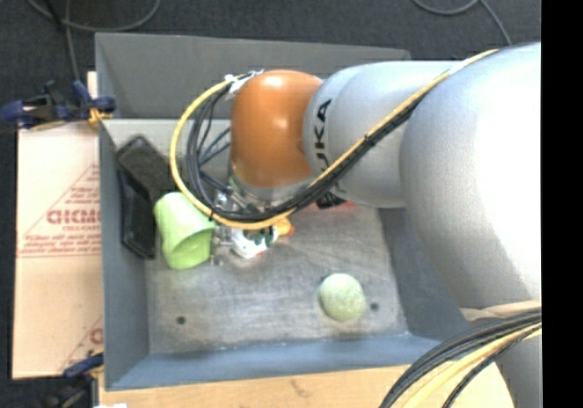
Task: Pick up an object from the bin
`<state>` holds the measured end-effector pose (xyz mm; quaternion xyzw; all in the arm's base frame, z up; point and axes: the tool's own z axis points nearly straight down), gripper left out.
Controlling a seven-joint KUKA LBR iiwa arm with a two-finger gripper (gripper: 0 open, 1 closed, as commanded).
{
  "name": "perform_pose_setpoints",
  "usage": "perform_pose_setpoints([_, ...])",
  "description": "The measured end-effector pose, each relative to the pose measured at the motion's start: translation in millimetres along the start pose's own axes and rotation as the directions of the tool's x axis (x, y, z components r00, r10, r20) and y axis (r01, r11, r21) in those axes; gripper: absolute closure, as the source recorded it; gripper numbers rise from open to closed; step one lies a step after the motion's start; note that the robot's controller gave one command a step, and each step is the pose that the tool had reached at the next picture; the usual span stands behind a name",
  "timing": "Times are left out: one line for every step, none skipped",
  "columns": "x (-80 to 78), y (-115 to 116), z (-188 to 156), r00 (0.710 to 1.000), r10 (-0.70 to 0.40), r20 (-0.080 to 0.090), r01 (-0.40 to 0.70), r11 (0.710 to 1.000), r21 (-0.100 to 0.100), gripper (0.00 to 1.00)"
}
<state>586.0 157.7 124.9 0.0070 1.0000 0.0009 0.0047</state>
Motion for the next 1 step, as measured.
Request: perform_pose_setpoints([-15.9,-8.2,-124.5,1.0,-0.009,-0.004,0.009,1.0,0.002,1.0])
